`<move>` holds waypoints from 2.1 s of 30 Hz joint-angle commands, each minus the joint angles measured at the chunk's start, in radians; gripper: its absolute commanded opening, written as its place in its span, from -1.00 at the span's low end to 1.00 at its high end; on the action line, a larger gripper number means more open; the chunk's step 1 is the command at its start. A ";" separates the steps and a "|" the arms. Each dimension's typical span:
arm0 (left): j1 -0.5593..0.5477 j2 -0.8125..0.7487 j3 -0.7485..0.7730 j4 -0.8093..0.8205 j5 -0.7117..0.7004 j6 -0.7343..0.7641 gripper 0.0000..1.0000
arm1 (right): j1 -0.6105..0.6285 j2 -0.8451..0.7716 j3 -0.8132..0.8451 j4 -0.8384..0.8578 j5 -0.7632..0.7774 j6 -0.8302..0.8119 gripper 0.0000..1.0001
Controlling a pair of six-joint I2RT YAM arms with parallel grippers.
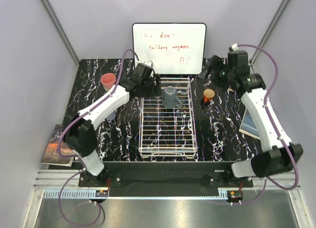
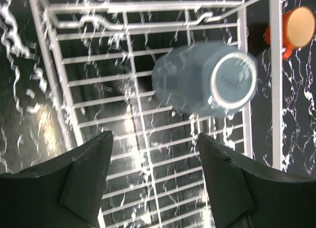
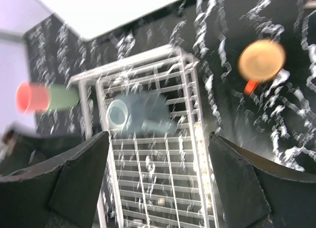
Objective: Unload the cups from the dish rack
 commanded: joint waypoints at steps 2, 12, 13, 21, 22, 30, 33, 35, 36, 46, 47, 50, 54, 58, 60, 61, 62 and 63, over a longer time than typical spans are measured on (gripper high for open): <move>-0.044 0.077 0.144 0.032 -0.094 0.026 0.57 | 0.022 -0.165 -0.144 0.046 -0.086 -0.039 0.78; -0.107 0.232 0.333 0.014 -0.141 0.024 0.98 | 0.027 -0.297 -0.281 0.036 -0.086 -0.021 0.77; -0.116 0.255 0.360 0.008 -0.142 0.030 0.98 | 0.030 -0.302 -0.285 0.034 -0.086 -0.026 0.77; -0.135 0.368 0.451 -0.024 -0.148 0.035 0.98 | 0.028 -0.323 -0.316 0.022 -0.096 -0.021 0.76; -0.135 0.379 0.458 -0.029 -0.150 0.033 0.98 | 0.028 -0.324 -0.319 0.019 -0.096 -0.019 0.77; -0.135 0.413 0.423 -0.049 -0.151 0.000 0.98 | 0.028 -0.319 -0.342 0.020 -0.096 -0.024 0.76; -0.135 0.425 0.423 -0.049 -0.153 0.003 0.98 | 0.028 -0.317 -0.348 0.019 -0.095 -0.026 0.76; -0.135 0.433 0.426 -0.049 -0.144 0.006 0.83 | 0.028 -0.319 -0.354 0.019 -0.093 -0.026 0.76; -0.135 0.434 0.426 -0.047 -0.139 0.006 0.69 | 0.028 -0.322 -0.356 0.019 -0.093 -0.026 0.76; -0.135 0.401 0.393 -0.050 -0.128 0.016 -1.00 | 0.028 -0.330 -0.367 0.025 -0.087 -0.016 0.75; -0.133 0.393 0.391 -0.049 -0.124 0.018 -1.00 | 0.028 -0.330 -0.365 0.025 -0.087 -0.018 0.75; -0.132 0.347 0.414 -0.047 -0.081 0.039 -1.00 | 0.028 -0.328 -0.356 0.028 -0.086 -0.016 0.75; -0.121 0.267 0.435 -0.020 0.023 0.041 -1.00 | 0.028 -0.325 -0.342 0.034 -0.083 -0.019 0.75; -0.086 0.197 0.429 0.026 0.160 -0.002 -1.00 | 0.028 -0.317 -0.337 0.046 -0.084 -0.015 0.75; -0.057 0.143 0.377 0.090 0.257 -0.046 -1.00 | 0.028 -0.317 -0.341 0.062 -0.087 -0.007 0.75; -0.044 0.122 0.342 0.127 0.293 -0.066 -1.00 | 0.028 -0.319 -0.347 0.066 -0.092 -0.004 0.75; -0.015 0.093 0.246 0.237 0.334 -0.091 -1.00 | 0.028 -0.316 -0.350 0.079 -0.095 0.003 0.75; 0.000 0.041 0.189 0.311 0.421 -0.155 -1.00 | 0.028 -0.316 -0.357 0.086 -0.104 0.008 0.75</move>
